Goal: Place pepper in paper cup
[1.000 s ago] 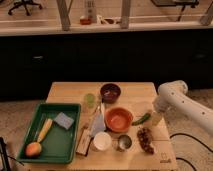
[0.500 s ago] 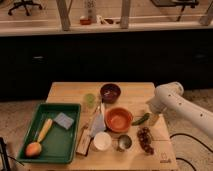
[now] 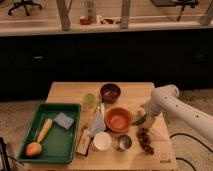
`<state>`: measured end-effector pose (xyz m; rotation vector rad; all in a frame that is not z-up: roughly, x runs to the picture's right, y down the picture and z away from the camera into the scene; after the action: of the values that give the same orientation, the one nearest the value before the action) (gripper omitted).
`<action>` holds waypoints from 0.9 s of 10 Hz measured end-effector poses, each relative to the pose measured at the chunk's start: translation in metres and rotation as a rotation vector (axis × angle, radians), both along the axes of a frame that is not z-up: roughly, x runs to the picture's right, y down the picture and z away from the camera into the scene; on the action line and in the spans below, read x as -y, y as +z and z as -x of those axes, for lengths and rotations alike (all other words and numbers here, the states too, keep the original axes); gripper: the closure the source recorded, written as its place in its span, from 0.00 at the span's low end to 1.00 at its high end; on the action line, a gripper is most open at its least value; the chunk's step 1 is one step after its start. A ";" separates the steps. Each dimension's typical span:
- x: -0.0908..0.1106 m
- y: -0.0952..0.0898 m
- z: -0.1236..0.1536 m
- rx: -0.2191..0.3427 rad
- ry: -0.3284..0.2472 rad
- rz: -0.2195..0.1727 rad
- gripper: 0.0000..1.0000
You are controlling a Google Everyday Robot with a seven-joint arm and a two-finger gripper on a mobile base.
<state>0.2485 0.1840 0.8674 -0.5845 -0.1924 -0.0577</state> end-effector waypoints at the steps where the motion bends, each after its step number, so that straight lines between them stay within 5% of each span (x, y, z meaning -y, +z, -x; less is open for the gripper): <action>1: -0.002 -0.001 0.001 0.009 -0.002 -0.001 0.49; 5: 0.001 -0.003 0.006 0.024 -0.015 -0.007 0.92; 9: 0.012 -0.007 0.002 0.013 -0.051 -0.016 1.00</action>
<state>0.2461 0.1718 0.8603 -0.5736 -0.1891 -0.1124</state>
